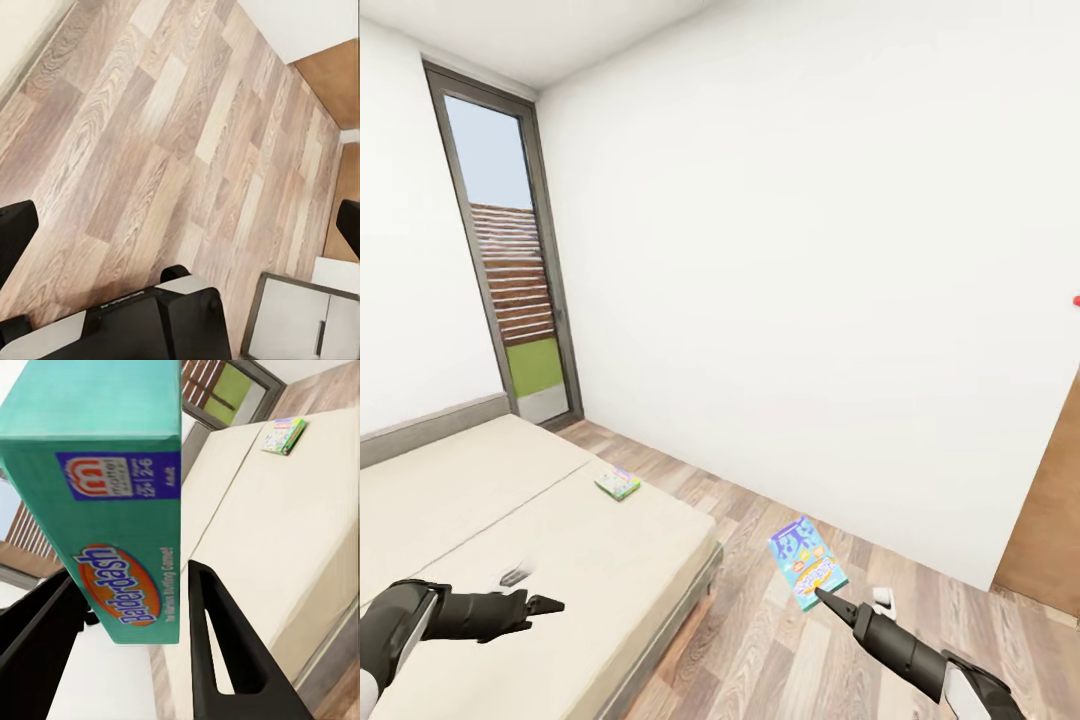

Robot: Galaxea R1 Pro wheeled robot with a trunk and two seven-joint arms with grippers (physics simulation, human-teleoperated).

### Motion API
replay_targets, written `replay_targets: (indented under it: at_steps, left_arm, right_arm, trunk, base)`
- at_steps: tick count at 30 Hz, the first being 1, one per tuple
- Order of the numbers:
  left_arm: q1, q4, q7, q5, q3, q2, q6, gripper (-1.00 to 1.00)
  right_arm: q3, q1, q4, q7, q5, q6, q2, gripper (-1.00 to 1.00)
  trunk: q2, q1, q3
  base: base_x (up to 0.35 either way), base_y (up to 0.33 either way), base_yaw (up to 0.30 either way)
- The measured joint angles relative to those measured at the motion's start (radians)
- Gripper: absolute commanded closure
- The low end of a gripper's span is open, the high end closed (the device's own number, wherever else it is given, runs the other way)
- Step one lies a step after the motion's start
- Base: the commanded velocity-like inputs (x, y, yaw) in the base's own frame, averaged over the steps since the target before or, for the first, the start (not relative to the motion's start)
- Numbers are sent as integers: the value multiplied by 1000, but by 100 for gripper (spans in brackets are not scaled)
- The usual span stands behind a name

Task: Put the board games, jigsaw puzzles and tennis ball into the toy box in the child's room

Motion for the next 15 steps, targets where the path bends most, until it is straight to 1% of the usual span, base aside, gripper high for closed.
replay_targets:
  at_steps: [3, 10, 15]
  left_arm:
    - [0, 0, 0, 0, 1, -1, 0, -100]
    - [-9, -6, 1, 1, 0, -8, 0, -100]
    - [-12, -8, 2, 0, 0, -10, 0, -100]
  right_arm:
    - [0, -1, 0, -2, 0, -1, 3, 100]
    - [0, -2, 0, -4, 1, -7, -2, 100]
    - [0, -2, 0, -6, 1, -9, 2, 100]
  trunk:
    - [0, 0, 4]
    - [0, 0, 12]
    - [0, 0, 18]
  base:
    - [0, 0, -220]
    - [0, 0, -220]
    - [0, 0, -220]
